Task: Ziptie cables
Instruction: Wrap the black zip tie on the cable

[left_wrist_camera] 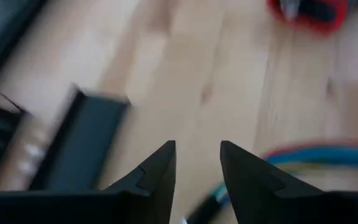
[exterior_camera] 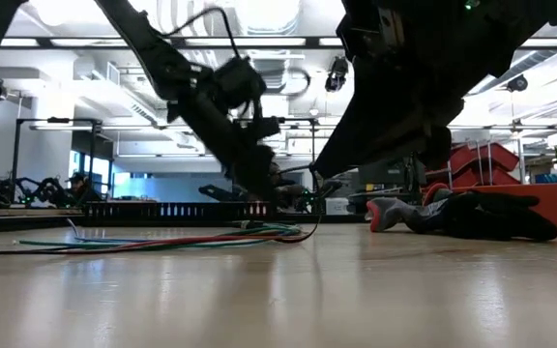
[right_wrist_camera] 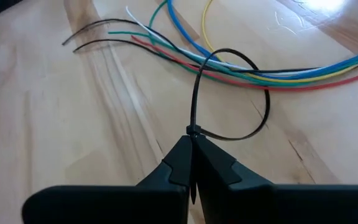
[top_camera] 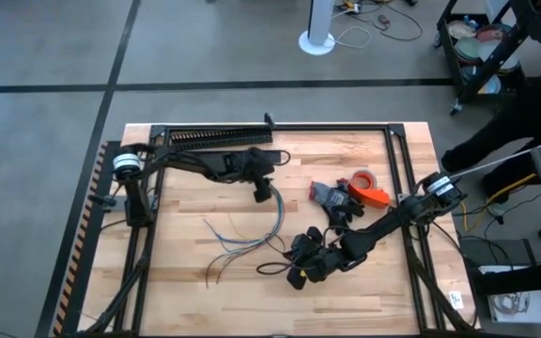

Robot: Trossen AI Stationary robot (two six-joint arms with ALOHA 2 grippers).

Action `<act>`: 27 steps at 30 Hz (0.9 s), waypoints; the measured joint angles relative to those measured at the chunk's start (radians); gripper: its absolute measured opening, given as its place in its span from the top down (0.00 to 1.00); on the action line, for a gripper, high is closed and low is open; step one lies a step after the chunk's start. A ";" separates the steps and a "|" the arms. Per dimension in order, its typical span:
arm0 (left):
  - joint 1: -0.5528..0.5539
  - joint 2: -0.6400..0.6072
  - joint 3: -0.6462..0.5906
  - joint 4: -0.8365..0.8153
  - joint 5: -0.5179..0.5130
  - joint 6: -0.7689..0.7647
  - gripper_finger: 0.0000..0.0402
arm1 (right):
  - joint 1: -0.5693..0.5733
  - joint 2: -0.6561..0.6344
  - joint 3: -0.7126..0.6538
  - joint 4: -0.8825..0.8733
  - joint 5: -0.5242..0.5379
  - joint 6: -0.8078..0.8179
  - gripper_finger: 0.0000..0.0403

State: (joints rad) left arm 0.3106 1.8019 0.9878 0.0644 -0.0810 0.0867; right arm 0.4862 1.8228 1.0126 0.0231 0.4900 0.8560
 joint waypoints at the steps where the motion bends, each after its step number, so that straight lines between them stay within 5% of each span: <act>1: 0.006 -0.019 0.000 0.003 0.001 0.005 0.71 | 0.000 0.000 0.000 0.009 0.000 0.000 1.00; 14: -0.056 -0.549 -0.061 -0.232 0.000 -0.061 0.67 | 0.000 0.000 0.000 0.020 0.000 0.017 1.00; 21: -0.287 -0.812 -0.302 -0.068 0.005 -0.201 0.73 | -0.001 0.000 0.000 0.020 0.008 0.016 1.00; 27: -0.626 -0.866 -0.459 0.082 -0.037 -0.328 0.78 | -0.002 0.000 0.000 0.020 0.008 0.018 1.00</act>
State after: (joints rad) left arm -0.3149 0.9362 0.5289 0.1459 -0.1184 -0.2417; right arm 0.4839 1.8225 1.0130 0.0430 0.4977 0.8735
